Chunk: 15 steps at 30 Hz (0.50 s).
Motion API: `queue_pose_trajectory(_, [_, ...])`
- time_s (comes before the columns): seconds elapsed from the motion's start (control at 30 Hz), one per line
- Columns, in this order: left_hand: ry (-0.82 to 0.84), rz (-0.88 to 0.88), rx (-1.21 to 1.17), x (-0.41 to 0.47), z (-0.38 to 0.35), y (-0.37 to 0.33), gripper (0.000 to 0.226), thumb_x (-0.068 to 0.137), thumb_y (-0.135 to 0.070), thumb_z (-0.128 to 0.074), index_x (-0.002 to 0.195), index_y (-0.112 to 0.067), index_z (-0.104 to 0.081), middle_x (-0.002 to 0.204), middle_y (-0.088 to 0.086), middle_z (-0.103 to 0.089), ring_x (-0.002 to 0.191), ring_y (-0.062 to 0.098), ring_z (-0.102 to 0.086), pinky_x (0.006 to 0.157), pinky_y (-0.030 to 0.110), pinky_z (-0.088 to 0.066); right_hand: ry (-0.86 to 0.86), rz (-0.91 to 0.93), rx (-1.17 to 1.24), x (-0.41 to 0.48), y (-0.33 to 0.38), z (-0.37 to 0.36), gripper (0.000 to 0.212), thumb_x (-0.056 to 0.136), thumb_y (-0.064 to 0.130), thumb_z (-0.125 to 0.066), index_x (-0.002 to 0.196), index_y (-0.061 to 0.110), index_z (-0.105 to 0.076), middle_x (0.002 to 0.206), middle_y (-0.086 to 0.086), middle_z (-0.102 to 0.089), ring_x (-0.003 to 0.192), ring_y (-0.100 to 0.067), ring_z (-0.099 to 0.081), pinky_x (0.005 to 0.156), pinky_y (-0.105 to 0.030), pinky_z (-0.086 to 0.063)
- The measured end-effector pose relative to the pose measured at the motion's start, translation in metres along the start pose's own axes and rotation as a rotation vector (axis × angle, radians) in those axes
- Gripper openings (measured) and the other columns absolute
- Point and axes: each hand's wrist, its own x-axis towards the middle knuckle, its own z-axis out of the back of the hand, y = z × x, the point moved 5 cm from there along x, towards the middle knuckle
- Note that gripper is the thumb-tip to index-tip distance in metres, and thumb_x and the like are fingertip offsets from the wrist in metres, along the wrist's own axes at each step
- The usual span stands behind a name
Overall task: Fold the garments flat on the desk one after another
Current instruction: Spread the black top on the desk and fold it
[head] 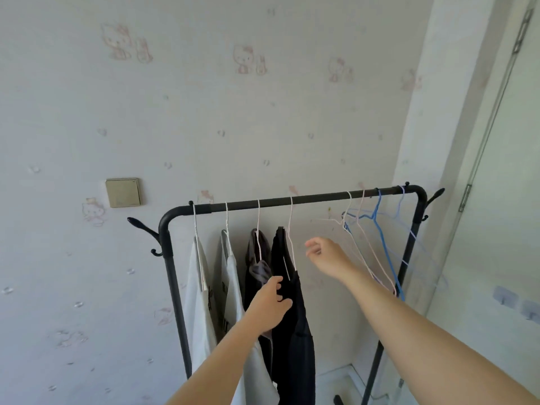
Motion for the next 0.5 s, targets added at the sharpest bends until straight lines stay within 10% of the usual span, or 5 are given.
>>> queue_pose_trajectory(0.33, [0.177, 0.045, -0.141, 0.062, -0.046, 0.013, 0.065, 0.096, -0.014, -0.048, 0.152, -0.030, -0.020, 0.142, -0.007, -0.047, 0.126, 0.011, -0.050, 0.108, 0.030, -0.040, 0.052, -0.160, 0.112, 0.078, 0.009, -0.046, 0.052, 0.095, 0.023, -0.053, 0.143, 0.009, -0.037, 0.141, -0.009, -0.047, 0.126, -0.025, -0.049, 0.098, -0.029, -0.037])
queue_pose_trajectory(0.5, [0.227, -0.015, -0.143, 0.071, -0.054, 0.004, 0.064, 0.095, -0.009, -0.049, 0.144, -0.043, -0.027, 0.131, -0.012, -0.045, 0.099, 0.007, -0.061, 0.085, 0.014, -0.051, 0.016, -0.250, 0.361, 0.101, -0.004, -0.048, 0.018, 0.096, 0.015, -0.046, 0.113, 0.012, -0.053, 0.094, -0.008, -0.062, 0.065, -0.013, -0.063, 0.058, -0.019, -0.050])
